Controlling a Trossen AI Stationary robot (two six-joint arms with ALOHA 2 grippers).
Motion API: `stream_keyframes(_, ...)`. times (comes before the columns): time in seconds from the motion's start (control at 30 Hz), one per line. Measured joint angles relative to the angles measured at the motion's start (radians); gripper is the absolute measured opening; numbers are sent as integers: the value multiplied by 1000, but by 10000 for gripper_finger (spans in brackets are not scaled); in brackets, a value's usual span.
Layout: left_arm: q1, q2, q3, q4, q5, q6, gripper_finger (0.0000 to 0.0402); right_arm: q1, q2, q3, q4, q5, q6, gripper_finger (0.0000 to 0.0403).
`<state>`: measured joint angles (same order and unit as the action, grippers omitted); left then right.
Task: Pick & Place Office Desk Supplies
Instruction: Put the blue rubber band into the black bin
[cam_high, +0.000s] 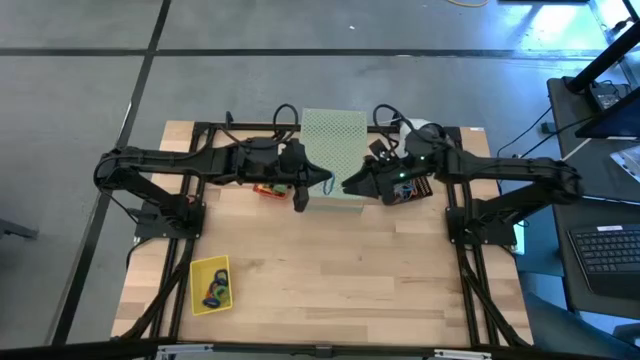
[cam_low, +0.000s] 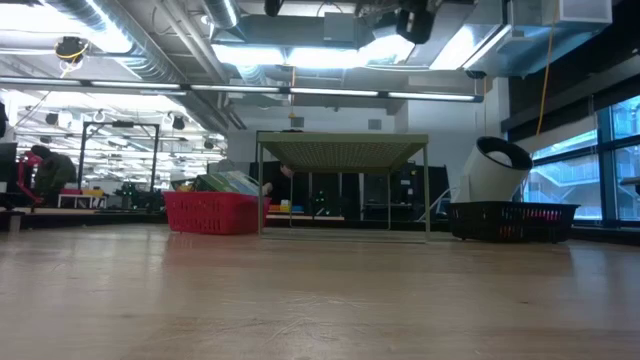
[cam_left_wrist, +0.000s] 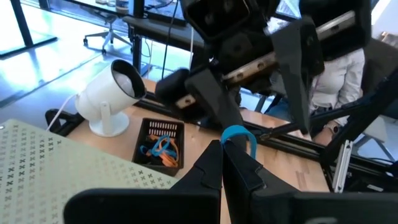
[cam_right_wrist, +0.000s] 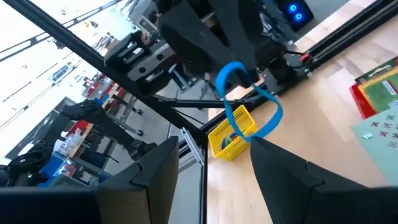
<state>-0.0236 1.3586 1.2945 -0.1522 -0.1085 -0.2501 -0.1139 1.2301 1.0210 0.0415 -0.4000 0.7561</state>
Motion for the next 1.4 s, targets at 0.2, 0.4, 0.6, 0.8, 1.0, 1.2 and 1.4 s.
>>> stream_keyframes(0.2, 15, 0, 0, 16, 23, 0, 2, 4, 38, 0, 52, 27, 15, 201)
stream_keyframes(0.4, 28, 13, 0, 23, 51, -6, 2, 5, 61, 0, 95, 56, 17, 201)
stream_keyframes(0.6, 33, 26, 1, 32, 59, -15, 2, 5, 75, 0, 101, 76, 18, 201)
stream_keyframes(0.8, 33, 36, 1, 35, 63, -15, 2, 5, 75, 0, 113, 123, 21, 193)
stream_keyframes(1.0, 35, 47, 1, 64, 76, -16, 2, 5, 75, 0, 114, 124, 26, 129)
stream_keyframes(1.2, 40, 47, 1, 79, 78, -17, 2, 9, 74, -1, 112, 124, 11, 17)
stream_keyframes(1.4, 39, 48, 1, 78, 74, -18, 3, 18, 74, -1, 111, 124, 11, 5)
